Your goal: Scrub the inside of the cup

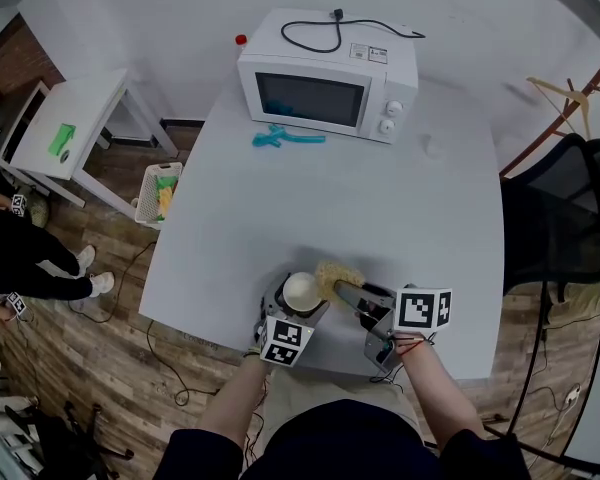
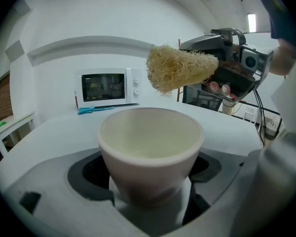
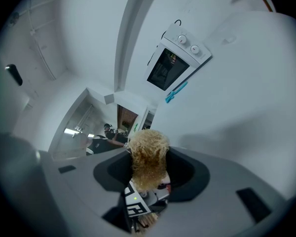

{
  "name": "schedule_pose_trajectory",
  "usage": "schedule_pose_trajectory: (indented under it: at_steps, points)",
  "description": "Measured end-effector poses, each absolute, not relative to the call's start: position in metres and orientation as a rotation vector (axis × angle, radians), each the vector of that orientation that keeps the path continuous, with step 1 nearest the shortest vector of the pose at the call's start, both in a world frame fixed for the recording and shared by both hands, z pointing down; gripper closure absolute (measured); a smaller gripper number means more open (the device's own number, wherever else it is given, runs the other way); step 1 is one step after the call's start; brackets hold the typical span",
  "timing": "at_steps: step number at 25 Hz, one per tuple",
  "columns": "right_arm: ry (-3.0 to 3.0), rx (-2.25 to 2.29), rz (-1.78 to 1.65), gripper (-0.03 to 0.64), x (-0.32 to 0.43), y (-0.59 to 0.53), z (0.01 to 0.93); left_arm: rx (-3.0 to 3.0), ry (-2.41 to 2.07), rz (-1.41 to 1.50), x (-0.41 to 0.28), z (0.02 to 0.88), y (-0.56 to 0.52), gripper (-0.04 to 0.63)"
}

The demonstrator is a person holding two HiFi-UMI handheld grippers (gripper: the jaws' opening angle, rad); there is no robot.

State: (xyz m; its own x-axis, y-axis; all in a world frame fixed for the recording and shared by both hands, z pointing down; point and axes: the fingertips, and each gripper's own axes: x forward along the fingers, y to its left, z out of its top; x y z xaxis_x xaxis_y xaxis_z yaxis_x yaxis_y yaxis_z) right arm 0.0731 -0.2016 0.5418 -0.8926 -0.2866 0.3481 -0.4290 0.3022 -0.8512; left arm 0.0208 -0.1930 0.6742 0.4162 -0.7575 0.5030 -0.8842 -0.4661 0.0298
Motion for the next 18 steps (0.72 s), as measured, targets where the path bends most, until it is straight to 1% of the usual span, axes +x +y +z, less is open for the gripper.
schedule_pose_trajectory:
  at_steps: [10, 18]
  points:
    - [-2.424, 0.664, 1.657, 0.437, 0.069, -0.186, 0.540, 2.346, -1.395, 0.617, 0.014, 0.673, -0.182, 0.140]
    - [-2.437, 0.683, 1.657, 0.437, 0.068, -0.177, 0.540, 2.339, -1.437, 0.614, 0.000, 0.653, -0.164, 0.141]
